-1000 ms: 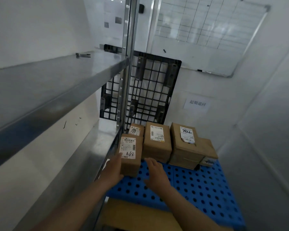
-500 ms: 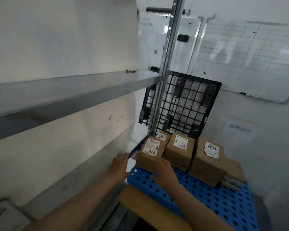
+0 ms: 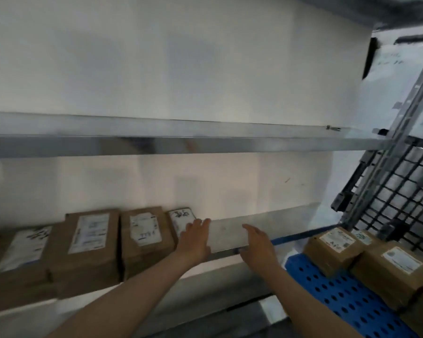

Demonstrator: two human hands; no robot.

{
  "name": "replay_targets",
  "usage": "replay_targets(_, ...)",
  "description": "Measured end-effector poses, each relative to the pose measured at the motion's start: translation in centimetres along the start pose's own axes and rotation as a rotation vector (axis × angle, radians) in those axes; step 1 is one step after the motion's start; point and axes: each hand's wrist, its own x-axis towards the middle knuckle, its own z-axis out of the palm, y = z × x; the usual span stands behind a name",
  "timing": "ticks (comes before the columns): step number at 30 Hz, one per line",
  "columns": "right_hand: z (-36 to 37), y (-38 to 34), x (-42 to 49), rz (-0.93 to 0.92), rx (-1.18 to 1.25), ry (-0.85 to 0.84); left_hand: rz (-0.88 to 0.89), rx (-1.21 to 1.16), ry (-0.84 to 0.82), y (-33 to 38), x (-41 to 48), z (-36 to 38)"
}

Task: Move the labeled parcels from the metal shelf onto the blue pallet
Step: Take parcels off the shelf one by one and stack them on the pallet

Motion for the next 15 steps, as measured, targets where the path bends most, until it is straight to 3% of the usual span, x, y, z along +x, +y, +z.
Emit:
replay_targets(8, 4.6, -15.1, -1.1, -0.300, 0.094, 0.008, -0.269, 0.060, 0.184, -14.5, -11.1, -7.9)
replay_targets(15, 9.4, -31.0, -6.8, -0.393, 0.101, -0.041, -0.470, 0.137, 0.256, -27.0, -24.4, -13.7)
